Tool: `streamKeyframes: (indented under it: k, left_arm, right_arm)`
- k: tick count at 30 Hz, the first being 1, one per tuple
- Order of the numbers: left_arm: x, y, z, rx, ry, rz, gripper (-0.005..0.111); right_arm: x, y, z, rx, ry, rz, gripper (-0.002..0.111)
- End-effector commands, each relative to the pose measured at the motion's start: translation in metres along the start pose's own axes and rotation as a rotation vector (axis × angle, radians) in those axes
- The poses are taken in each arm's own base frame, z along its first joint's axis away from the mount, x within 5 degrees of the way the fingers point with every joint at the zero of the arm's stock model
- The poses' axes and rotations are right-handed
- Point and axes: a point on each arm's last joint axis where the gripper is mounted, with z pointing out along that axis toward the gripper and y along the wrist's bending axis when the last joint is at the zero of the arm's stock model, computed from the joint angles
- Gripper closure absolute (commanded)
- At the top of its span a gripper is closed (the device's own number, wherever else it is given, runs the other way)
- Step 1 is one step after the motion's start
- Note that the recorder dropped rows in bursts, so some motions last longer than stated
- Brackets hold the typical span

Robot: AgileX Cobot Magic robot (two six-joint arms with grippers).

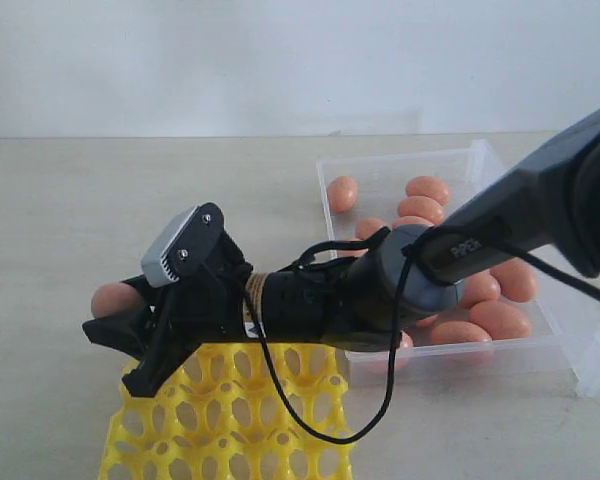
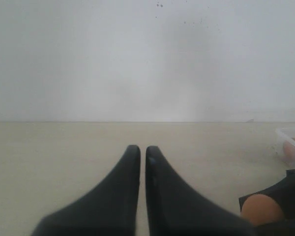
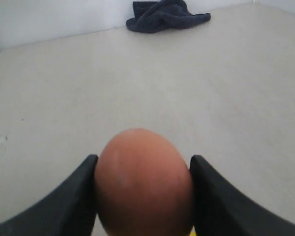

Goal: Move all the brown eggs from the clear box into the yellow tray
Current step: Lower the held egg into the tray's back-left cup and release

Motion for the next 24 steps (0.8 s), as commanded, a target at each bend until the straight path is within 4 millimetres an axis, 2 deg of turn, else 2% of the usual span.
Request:
streamKeyframes:
  k: [1,5,10,17,24]
  left_arm:
    - [0.001,0.000,0.000,-0.003,0.000,0.003,0.103]
    - [0.001,0.000,0.000,-0.003,0.000,0.003,0.103]
    - [0.001,0.000,0.000,-0.003,0.000,0.003,0.103]
    - [0.001,0.000,0.000,-0.003,0.000,0.003,0.103]
    - [0.001,0.000,0.000,-0.003,0.000,0.003,0.103]
  right_arm:
    - [-0.041,0.002,-0.009,0.021,-0.050,-0.045,0.109]
    - [-0.059,0.006,-0.017,0.026,-0.022,-0.019,0.109]
    - [-0.050,0.016,-0.017,-0.081,0.091,0.034,0.109]
    - [-0.025,0.003,-0.015,0.046,0.237,0.069,0.109]
    - [-0.017,-0.002,-0.006,0.044,0.229,0.065,0.109]
